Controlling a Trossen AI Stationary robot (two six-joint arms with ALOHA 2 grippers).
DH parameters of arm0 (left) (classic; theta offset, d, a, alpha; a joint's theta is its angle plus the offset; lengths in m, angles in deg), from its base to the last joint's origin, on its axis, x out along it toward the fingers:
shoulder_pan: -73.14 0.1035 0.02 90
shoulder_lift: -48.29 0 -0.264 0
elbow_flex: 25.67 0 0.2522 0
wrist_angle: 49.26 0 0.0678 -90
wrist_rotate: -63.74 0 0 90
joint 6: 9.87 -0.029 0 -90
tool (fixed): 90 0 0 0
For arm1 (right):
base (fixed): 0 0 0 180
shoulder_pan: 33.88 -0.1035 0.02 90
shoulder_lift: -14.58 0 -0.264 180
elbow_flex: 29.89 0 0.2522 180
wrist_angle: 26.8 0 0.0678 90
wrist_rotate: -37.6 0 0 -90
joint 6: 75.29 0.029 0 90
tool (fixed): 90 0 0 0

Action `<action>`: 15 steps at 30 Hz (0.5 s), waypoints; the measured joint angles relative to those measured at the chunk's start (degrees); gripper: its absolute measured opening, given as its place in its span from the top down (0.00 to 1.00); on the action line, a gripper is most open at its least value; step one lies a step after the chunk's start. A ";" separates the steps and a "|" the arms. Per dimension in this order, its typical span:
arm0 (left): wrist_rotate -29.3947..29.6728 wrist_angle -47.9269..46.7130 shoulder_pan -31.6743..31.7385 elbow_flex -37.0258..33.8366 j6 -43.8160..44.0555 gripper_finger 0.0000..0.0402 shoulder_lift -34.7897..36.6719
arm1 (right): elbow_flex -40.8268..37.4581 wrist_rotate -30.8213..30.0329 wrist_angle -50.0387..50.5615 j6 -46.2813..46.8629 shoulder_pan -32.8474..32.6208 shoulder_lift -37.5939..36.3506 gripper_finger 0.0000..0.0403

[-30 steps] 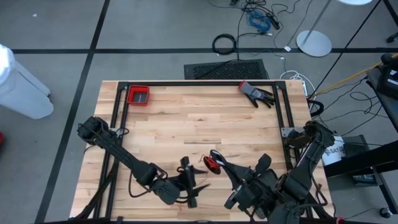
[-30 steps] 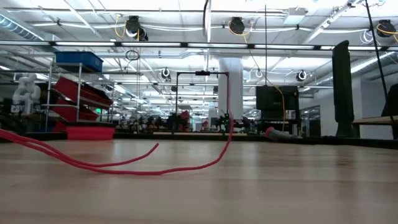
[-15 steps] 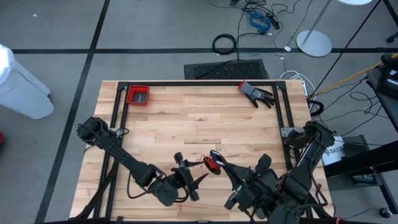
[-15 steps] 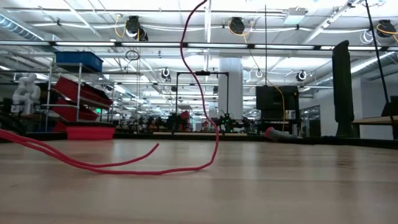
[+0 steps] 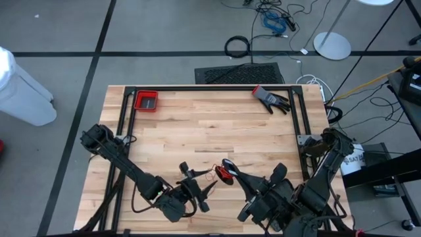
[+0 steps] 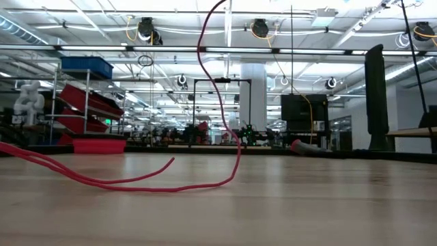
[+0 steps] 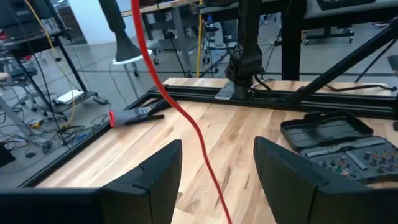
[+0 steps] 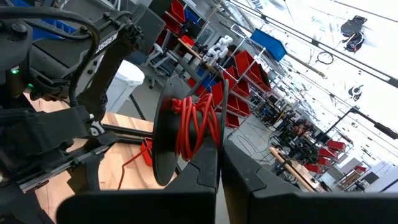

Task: Coil cords
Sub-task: Coil the red wire onto the spool

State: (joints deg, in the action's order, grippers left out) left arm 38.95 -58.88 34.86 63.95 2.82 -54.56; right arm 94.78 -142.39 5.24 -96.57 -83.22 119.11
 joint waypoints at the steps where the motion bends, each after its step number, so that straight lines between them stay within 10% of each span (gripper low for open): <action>1: 0.00 0.06 0.00 -0.02 0.02 0.49 0.00 | 0.00 0.00 0.01 0.00 0.00 0.00 1.00; 15: 2.52 1.35 1.09 -0.04 0.39 0.49 -0.15 | 0.00 0.01 0.01 0.07 0.00 0.00 1.00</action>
State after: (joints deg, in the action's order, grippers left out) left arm 41.47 -57.54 35.96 63.90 3.21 -54.71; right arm 94.78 -142.38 5.25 -96.50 -83.22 119.11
